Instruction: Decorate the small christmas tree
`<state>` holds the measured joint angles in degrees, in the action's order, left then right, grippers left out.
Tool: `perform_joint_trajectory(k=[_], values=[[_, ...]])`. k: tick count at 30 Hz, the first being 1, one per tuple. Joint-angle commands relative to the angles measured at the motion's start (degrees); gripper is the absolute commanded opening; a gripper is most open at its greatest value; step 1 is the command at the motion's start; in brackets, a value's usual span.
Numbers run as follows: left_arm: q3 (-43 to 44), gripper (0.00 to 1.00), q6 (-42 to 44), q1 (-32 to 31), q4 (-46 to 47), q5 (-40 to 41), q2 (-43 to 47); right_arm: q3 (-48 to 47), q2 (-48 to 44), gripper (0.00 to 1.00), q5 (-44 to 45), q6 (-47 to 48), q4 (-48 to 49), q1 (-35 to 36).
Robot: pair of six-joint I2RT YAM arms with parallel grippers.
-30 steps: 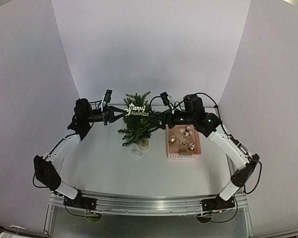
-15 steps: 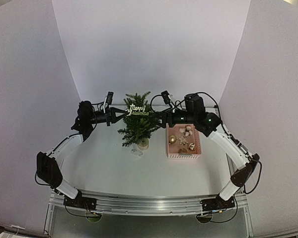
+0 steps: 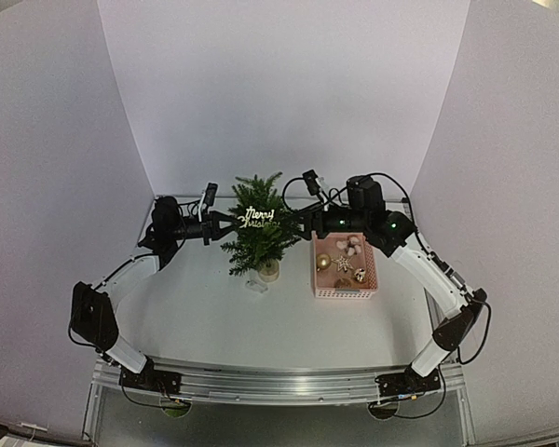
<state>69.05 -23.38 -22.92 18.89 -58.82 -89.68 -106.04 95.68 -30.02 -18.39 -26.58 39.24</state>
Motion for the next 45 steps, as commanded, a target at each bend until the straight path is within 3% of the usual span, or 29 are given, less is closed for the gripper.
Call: perform_joint_trajectory(k=[1, 12, 22, 36, 45], values=[[-0.4, 0.0, 4.0, 0.0, -1.3, -0.9, -0.8, 0.4, -0.1, 0.73, -0.7, -0.3, 1.7, -0.2], [-0.6, 0.0, 10.3, -0.2, -1.8, -0.9, -1.3, 0.8, 0.0, 0.74, -0.8, -0.3, 2.0, -0.2], [-1.2, 0.25, 11.0, -0.4, -0.9, -0.2, -0.7, 0.3, 0.4, 0.74, -1.4, -0.2, 2.3, -0.2], [2.3, 0.28, 12.4, 0.7, -2.0, -0.4, -1.1, 0.3, 0.7, 0.75, -2.0, -0.3, 2.7, -0.3], [3.6, 0.3, 16.0, 0.7, -7.5, -0.6, -2.0, 0.7, 0.8, 0.75, -2.0, -0.4, 2.8, -0.3]])
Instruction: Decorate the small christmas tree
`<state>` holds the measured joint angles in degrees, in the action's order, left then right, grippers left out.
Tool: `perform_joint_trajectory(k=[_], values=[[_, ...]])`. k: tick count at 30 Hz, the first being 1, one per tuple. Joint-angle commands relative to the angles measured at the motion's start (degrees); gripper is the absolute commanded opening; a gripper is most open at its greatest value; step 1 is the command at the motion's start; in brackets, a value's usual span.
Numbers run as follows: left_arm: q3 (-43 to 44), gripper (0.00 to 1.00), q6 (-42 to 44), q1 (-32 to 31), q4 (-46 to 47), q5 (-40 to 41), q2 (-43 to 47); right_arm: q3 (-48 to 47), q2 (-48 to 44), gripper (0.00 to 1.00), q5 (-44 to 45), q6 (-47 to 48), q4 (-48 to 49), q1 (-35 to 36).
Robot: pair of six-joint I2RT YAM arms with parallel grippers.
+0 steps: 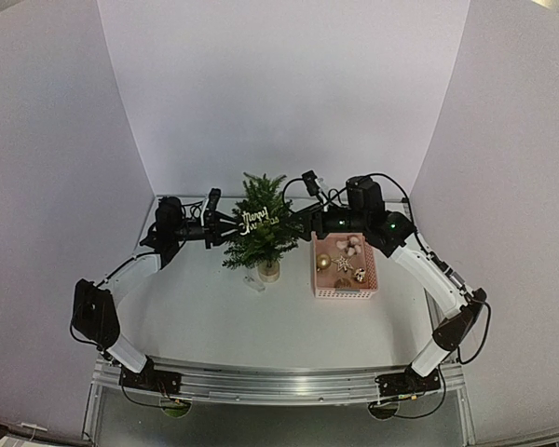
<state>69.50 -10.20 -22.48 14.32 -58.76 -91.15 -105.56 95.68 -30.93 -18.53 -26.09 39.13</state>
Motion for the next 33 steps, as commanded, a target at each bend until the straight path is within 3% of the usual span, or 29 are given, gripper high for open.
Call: perform_joint_trajectory(k=[1, 10, 16, 21, 29, 33], values=[[3.4, 0.29, 3.0, 0.2, -3.1, -1.1, -0.7, 0.2, 0.8, 0.75, -1.2, -0.2, 2.4, -0.2], [5.5, 0.17, 4.1, 0.1, -5.9, -2.2, -1.8, -0.5, 1.7, 0.75, -0.6, -0.2, 2.4, -0.3], [6.8, 0.0, 3.8, 0.1, -6.7, -2.0, -1.8, 0.1, 2.7, 0.75, 1.2, -1.4, 2.3, -0.3], [8.7, 0.0, 4.3, 0.2, -9.0, -1.8, -1.5, 1.7, 3.0, 0.74, 2.7, -1.8, 2.2, -0.2], [16.6, 0.0, 11.1, 3.0, -21.1, -4.6, -2.7, 7.7, 0.0, 0.74, 6.4, 5.2, 2.1, 1.6], [23.0, 0.0, 23.6, 4.0, -35.3, -7.0, -3.6, 9.8, -0.5, 0.74, 9.4, 9.0, 2.1, 2.6]])
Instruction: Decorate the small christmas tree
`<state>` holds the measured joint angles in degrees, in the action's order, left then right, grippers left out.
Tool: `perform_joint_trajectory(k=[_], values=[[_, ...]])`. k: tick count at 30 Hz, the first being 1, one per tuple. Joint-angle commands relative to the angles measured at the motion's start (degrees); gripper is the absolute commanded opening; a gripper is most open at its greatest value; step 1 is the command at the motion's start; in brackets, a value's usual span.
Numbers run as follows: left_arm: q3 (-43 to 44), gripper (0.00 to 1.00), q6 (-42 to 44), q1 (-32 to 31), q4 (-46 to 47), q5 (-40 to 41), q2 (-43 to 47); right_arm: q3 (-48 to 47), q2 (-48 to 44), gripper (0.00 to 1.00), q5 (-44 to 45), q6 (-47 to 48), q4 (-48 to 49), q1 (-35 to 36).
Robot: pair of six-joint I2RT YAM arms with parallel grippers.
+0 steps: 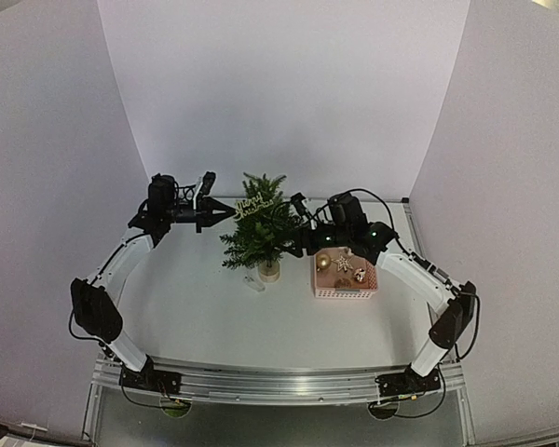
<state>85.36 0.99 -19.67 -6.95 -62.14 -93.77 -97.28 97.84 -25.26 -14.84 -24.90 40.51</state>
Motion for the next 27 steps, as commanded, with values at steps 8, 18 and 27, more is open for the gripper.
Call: perform_joint_trajectory(k=[8, 18, 27], values=[[10.0, 0.0, 19.1, 1.3, -23.5, -5.2, 0.1, 0.2, 0.9, 0.56, 2.7, 6.6, 1.0, 1.5], [15.3, 0.0, 24.5, 2.9, -32.7, -6.0, -0.4, 1.9, 0.2, 0.28, -0.2, 8.4, 0.5, -0.9], [17.0, 0.0, 24.9, 3.3, -34.4, -5.5, -0.4, 0.4, 3.4, 0.31, -1.4, 6.3, 0.5, -1.0]])
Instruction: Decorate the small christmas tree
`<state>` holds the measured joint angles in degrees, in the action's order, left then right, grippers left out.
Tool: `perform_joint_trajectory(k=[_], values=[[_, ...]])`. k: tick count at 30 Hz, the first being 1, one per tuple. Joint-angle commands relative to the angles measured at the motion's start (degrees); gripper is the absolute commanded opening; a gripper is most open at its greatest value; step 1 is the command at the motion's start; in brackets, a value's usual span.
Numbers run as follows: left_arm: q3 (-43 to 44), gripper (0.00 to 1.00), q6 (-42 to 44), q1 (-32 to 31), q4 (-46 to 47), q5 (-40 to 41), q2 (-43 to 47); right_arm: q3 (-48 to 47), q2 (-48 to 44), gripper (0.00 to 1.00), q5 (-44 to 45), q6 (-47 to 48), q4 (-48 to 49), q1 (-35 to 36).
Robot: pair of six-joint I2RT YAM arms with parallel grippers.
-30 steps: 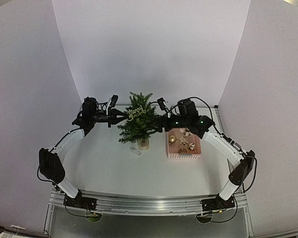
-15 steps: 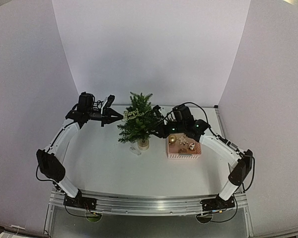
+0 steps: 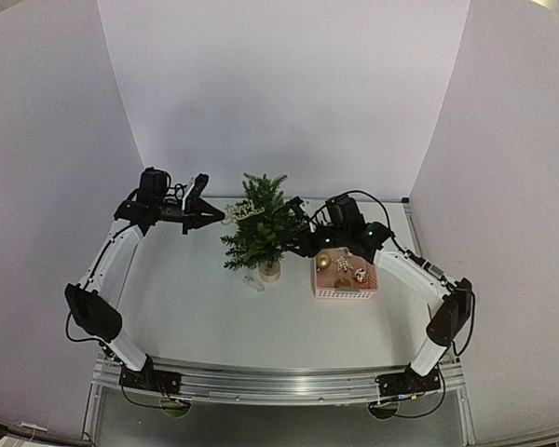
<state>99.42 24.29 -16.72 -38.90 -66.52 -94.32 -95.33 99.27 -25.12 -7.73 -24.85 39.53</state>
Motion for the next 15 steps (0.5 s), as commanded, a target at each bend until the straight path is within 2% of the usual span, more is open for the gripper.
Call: perform_joint_trajectory(k=[1, 10, 15], values=[[3.2, 0.0, 1.9, 0.5, -3.0, -1.0, 0.1, -1.7, 2.1, 0.28, -1.7, -0.7, 0.4, 0.0], [5.5, 0.0, 8.3, 1.2, -10.0, -0.2, -0.1, -0.7, 1.2, 0.01, -6.0, 0.7, 0.2, -4.1], [6.1, 0.0, 14.0, 1.2, -14.6, -0.1, -0.3, -1.9, 2.2, 0.0, -13.7, 3.7, -0.1, -7.1]])
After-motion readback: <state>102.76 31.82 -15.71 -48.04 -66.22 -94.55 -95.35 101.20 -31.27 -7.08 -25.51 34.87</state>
